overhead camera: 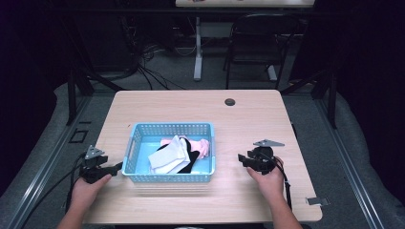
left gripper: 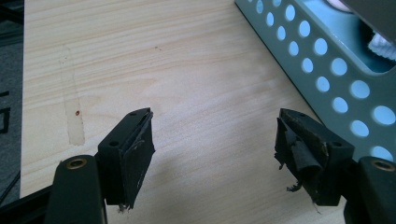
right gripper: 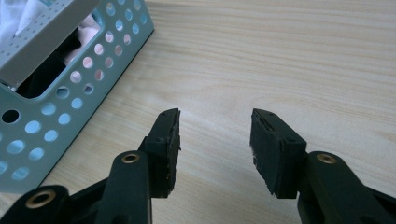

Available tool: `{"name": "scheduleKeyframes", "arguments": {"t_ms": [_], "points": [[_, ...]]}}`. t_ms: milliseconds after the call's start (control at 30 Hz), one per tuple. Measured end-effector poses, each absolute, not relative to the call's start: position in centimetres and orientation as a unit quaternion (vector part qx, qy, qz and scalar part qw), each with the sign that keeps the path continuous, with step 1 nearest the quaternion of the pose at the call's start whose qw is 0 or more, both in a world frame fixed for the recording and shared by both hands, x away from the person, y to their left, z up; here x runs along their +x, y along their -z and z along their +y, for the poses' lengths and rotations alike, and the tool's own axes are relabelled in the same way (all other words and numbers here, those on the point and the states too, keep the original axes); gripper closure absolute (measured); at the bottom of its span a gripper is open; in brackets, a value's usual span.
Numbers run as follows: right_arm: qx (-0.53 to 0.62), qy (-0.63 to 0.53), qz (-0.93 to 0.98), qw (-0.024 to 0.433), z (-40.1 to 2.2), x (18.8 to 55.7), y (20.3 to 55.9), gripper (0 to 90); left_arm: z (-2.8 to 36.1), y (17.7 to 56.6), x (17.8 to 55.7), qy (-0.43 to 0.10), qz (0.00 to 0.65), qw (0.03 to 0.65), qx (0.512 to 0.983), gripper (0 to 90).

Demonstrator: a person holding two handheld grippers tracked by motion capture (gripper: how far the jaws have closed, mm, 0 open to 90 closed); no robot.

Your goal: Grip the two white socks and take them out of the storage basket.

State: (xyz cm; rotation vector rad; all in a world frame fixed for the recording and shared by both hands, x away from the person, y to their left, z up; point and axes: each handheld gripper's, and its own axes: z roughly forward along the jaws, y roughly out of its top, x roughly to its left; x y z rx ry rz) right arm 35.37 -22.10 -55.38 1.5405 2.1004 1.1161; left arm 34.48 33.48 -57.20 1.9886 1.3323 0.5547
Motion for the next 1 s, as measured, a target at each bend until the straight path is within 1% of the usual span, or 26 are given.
{"name": "scheduleKeyframes", "arguments": {"t_ms": [400,1000], "points": [[0.533,-0.386,0.736,0.156,-21.8,35.2,55.3,52.7,33.4,57.2,34.5,-0.212,0.512,0.339,0.76,27.8],[0.526,-0.39,0.739,0.157,-21.4,35.2,54.0,53.6,33.5,57.2,34.5,-0.214,0.512,0.335,0.761,27.8]]}}
